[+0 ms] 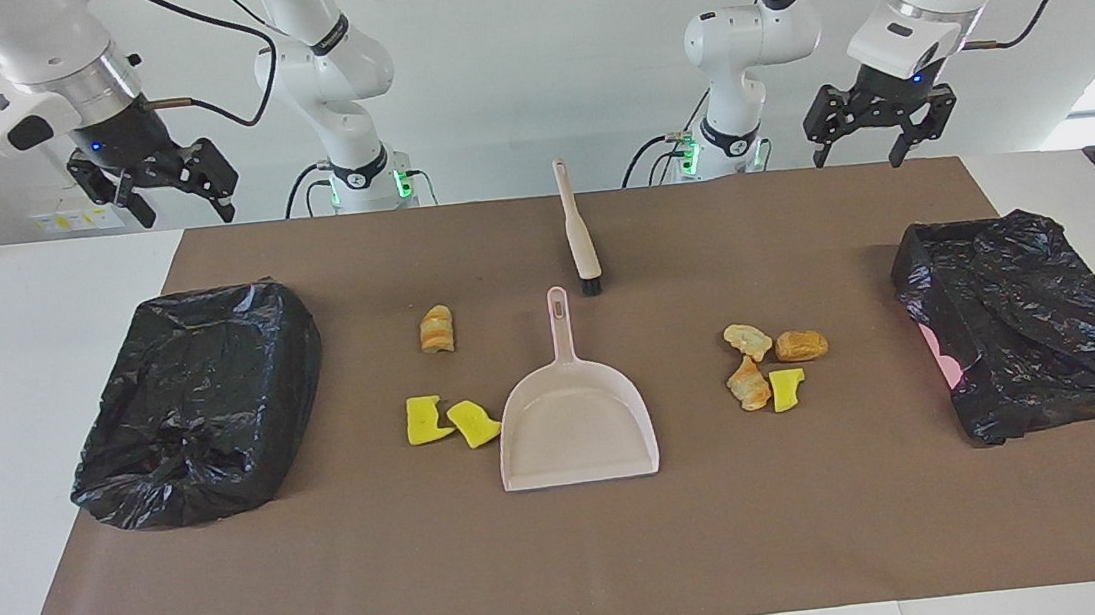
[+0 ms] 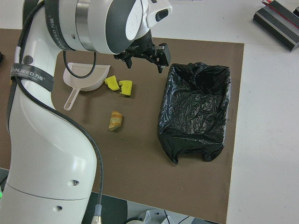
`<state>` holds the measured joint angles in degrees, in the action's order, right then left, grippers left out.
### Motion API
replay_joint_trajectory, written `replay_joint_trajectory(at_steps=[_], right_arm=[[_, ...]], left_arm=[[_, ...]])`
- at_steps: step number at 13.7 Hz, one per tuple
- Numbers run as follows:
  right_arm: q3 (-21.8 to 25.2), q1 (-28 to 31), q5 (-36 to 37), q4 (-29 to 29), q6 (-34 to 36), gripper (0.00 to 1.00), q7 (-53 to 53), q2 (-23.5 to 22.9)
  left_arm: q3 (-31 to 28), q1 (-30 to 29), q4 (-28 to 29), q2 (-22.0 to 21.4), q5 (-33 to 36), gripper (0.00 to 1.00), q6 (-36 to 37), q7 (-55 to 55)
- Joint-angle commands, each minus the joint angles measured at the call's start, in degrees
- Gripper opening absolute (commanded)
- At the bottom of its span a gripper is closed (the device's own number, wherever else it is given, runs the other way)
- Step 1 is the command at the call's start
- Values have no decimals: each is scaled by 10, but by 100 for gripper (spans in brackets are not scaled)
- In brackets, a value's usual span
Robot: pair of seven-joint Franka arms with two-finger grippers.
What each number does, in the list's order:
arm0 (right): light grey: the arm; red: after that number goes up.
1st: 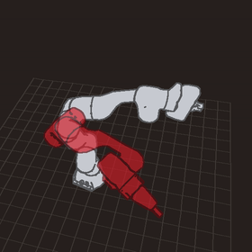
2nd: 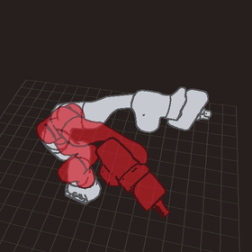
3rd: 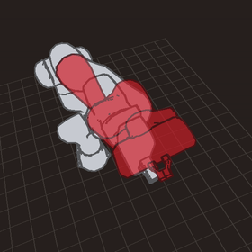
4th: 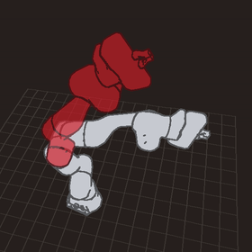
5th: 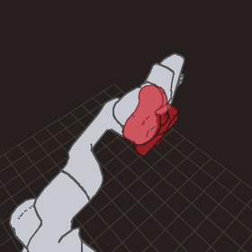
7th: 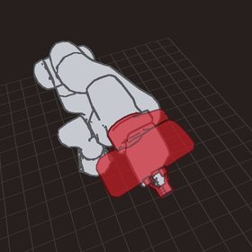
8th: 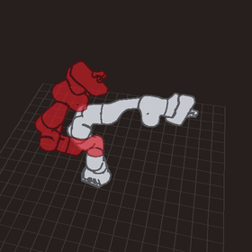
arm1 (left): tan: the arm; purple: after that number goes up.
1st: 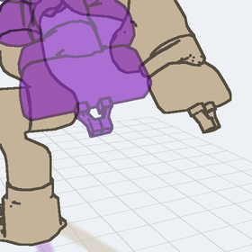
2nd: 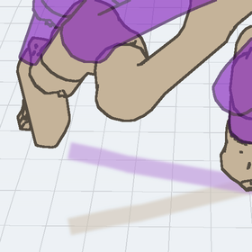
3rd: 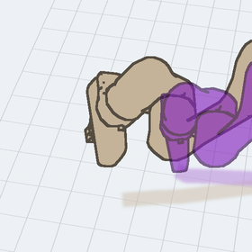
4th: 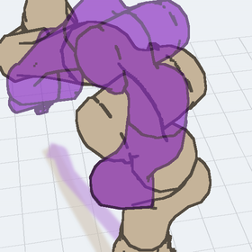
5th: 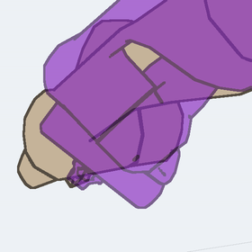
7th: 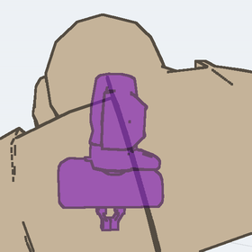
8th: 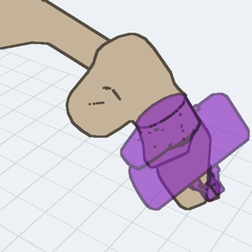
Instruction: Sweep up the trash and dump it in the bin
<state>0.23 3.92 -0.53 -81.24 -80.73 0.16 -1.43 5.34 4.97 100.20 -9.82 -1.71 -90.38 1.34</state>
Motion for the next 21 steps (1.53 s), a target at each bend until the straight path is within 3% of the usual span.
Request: replay_joint_trajectory(at_steps=[1, 7, 11, 14, 17, 19, 21], right_arm=[[-2, 2, -8, 5, 7, 100, -9, 1], [-2, 3, -9, 5, 11, 100, -12, 1], [-6, -36, -2, -48, -10, 100, -14, 21], [-8, -102, 37, -45, -56, 100, -16, -17], [-18, -118, 39, -40, -79, 100, -38, -64], [-19, -137, 36, -40, -132, 100, -49, -102], [-23, -147, 29, -40, -184, 100, -69, -145]], left_arm=[[-7, 30, 73, -42, -24, 100, -23, -8], [-6, 159, 191, -85, -29, 100, -88, -147], [-7, 256, 258, -93, -62, 100, -146, -267], [-6, 343, 321, -86, -63, 100, -235, -373], [-6, 415, 386, -70, -63, 100, -288, -414], [-6, 440, 428, -65, -63, 100, -352, -442], [-6, 462, 439, -50, -63, 100, -369, -451]])
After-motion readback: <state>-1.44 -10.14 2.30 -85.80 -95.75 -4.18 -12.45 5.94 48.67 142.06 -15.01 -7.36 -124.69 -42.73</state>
